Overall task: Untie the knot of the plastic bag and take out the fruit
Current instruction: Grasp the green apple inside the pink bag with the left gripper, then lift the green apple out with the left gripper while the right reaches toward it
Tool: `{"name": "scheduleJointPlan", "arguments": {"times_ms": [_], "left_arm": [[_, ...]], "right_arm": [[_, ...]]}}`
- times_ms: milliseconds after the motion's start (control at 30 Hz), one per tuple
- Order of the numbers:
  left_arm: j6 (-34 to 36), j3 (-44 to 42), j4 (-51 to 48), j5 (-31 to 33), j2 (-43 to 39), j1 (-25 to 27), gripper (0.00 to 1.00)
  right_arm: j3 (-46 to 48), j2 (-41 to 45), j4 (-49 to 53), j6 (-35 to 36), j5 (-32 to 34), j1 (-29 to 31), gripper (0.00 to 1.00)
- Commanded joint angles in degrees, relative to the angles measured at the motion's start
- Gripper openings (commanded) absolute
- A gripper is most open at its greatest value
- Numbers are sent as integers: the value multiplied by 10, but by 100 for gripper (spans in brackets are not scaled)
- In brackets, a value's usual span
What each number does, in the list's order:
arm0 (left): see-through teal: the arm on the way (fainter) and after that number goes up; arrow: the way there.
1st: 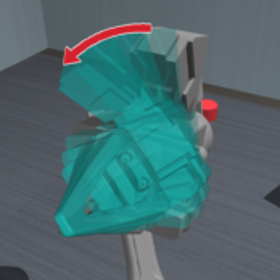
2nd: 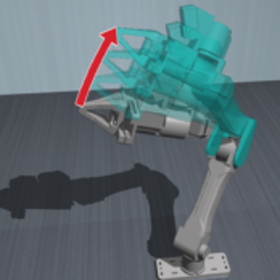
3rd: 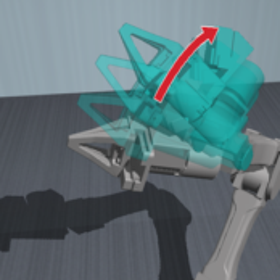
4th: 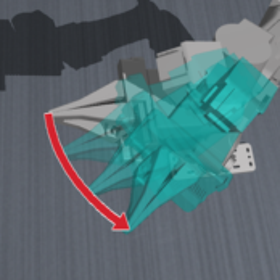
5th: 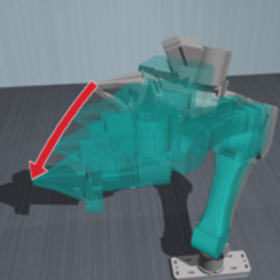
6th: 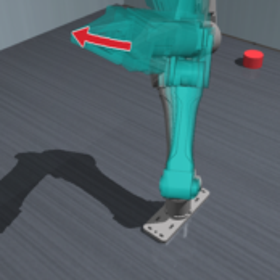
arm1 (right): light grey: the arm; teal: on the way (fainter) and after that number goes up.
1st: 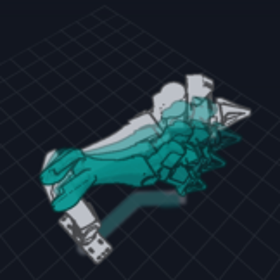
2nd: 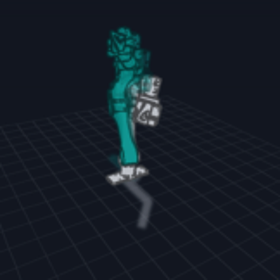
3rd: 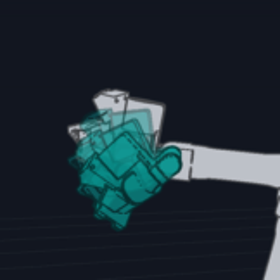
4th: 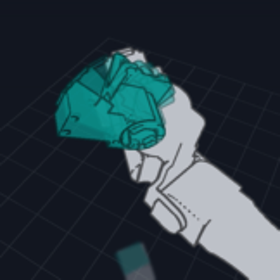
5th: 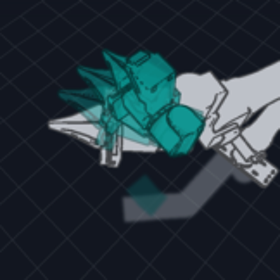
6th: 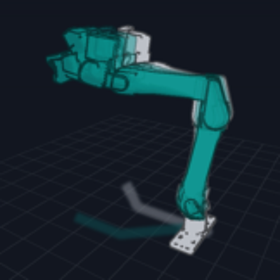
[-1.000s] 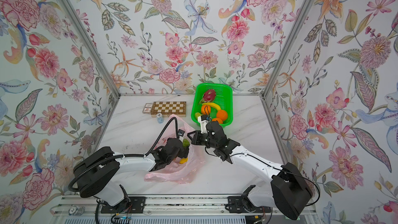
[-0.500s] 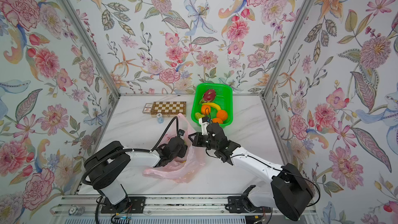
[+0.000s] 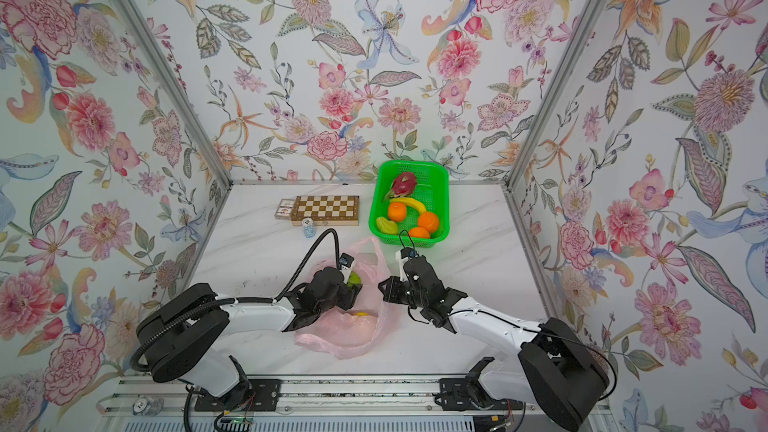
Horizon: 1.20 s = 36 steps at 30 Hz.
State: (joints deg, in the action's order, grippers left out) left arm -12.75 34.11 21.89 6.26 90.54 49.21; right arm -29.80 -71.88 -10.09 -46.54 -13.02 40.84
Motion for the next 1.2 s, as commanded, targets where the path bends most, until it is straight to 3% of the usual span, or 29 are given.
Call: {"name": "scheduleJointPlan", "arguments": {"times_ms": [0, 300, 533, 933, 1067, 1167], "left_arm": [[21, -13, 19, -19, -34, -4, 34], [44, -50, 29, -79, -121, -4, 34], [79, -98, 59, -95, -222, -4, 35], [179, -113, 95, -100, -318, -5, 36], [215, -98, 108, -109, -322, -5, 35], [236, -84, 119, -120, -318, -5, 36]], "right_arm": [[8, 3, -6, -1, 15, -1, 9], [0, 3, -10, -5, 44, -3, 11], [-4, -6, -15, -20, 33, -4, 19], [-10, 106, -6, -84, 66, -14, 65], [-33, 155, -2, -78, 58, -23, 85], [-52, 177, -7, -66, 45, -30, 93]]}}
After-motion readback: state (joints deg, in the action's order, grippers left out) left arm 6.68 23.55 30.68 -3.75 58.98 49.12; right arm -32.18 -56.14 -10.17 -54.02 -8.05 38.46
